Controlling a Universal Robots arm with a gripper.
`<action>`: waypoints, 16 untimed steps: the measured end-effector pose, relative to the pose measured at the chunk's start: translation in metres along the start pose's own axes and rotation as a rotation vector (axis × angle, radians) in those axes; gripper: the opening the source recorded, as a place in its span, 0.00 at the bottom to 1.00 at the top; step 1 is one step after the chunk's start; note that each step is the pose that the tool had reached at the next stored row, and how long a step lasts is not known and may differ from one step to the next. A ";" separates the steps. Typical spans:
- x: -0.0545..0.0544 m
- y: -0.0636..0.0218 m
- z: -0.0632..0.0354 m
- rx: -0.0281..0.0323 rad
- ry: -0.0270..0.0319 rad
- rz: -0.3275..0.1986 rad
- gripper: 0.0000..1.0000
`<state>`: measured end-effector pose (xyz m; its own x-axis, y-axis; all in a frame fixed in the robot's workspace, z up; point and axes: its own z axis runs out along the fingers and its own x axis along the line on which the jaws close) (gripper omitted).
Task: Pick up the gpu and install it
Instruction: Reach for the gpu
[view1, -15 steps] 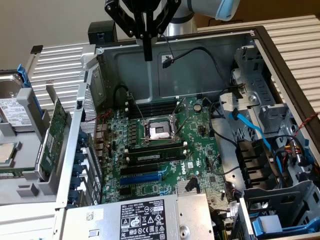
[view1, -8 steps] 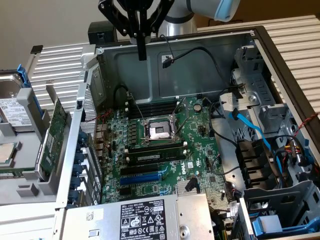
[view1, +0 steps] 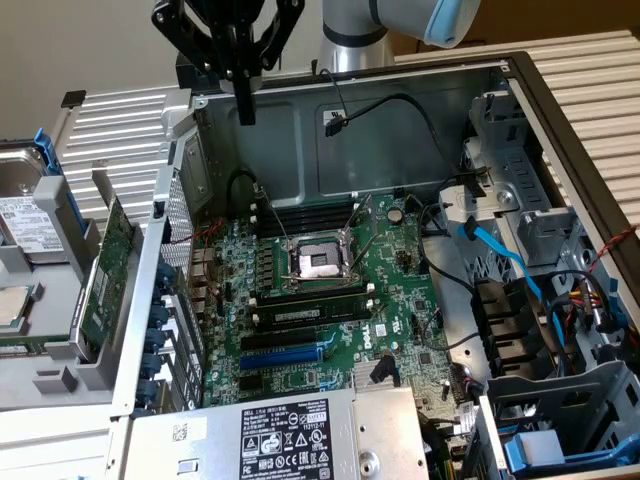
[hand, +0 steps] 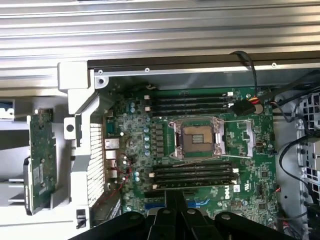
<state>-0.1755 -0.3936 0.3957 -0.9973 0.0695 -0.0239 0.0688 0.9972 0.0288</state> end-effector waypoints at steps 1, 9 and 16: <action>0.004 -0.0004 -0.0007 -0.0002 0.0003 0.000 0.11; 0.038 -0.0030 -0.0029 -0.0006 0.0013 0.000 0.11; 0.070 -0.0064 -0.0037 -0.0007 0.0012 0.000 0.11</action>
<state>-0.2456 -0.3952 0.3975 -0.9973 0.0694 -0.0228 0.0688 0.9972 0.0295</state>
